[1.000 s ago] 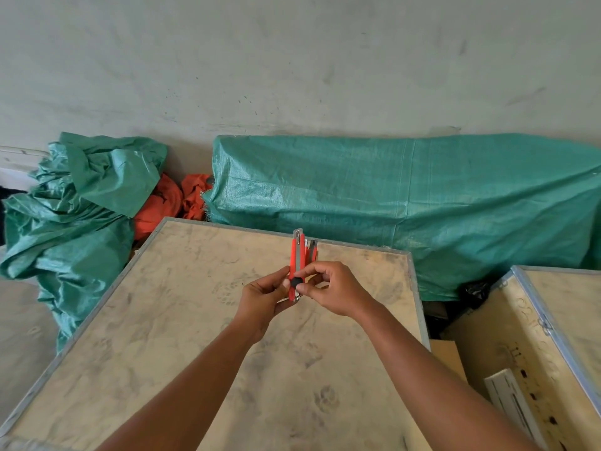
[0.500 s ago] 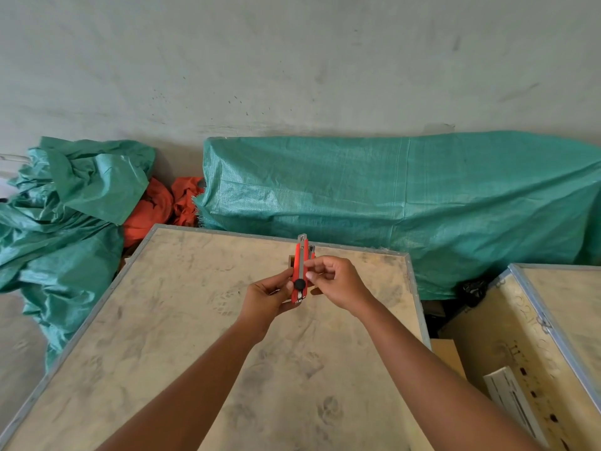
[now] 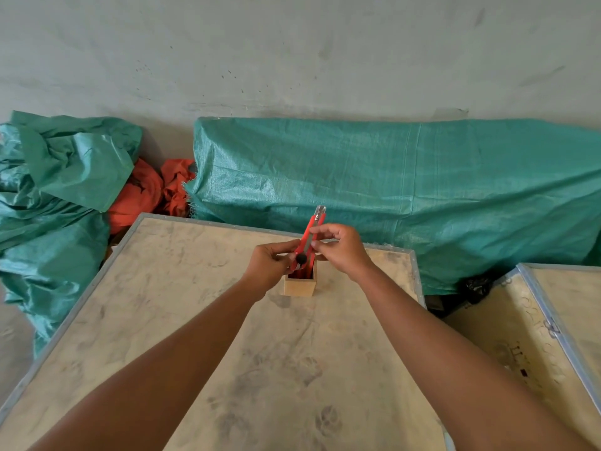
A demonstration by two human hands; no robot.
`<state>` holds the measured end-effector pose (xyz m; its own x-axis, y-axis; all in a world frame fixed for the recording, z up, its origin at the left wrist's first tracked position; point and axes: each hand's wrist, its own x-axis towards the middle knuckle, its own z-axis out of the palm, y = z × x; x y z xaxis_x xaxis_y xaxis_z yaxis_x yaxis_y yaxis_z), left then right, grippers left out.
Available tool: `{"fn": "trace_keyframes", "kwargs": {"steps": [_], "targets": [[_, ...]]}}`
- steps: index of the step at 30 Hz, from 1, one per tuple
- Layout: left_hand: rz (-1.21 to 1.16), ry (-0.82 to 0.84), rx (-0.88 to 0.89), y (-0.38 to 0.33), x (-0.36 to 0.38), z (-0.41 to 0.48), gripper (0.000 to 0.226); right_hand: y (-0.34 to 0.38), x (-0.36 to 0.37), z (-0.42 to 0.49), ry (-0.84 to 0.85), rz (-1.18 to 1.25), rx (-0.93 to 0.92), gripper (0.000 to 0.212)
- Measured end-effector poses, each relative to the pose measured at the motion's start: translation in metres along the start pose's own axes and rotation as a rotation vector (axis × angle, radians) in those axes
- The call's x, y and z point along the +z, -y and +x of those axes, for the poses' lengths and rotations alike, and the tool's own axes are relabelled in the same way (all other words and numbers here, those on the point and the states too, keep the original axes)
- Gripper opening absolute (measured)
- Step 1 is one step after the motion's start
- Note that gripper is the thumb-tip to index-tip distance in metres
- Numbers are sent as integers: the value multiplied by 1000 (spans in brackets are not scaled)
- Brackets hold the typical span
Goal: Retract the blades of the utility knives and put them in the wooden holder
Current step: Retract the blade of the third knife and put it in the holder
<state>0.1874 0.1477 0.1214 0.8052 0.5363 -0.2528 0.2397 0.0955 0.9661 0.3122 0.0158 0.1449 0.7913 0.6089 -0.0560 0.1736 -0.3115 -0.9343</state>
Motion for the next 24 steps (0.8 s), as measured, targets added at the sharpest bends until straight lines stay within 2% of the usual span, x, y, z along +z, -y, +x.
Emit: {"fn": "trace_keyframes", "kwargs": {"steps": [4,8,12,19,24], "targets": [[79,-7,-44,15,-2,18,38,-20,14,15,-87,-122,-39,26],[256,-80,-78,38,-1,27,59,-44,35,21,-111,-227,-43,26],[379,-66,-155,59,7,35,77,-66,54,18,-78,-322,-54,27],[304,-62,-177,79,14,44,63,-83,66,16,-65,-372,-125,33],[299,-55,-176,80,12,43,66,-82,66,17,-87,-399,-162,31]]}}
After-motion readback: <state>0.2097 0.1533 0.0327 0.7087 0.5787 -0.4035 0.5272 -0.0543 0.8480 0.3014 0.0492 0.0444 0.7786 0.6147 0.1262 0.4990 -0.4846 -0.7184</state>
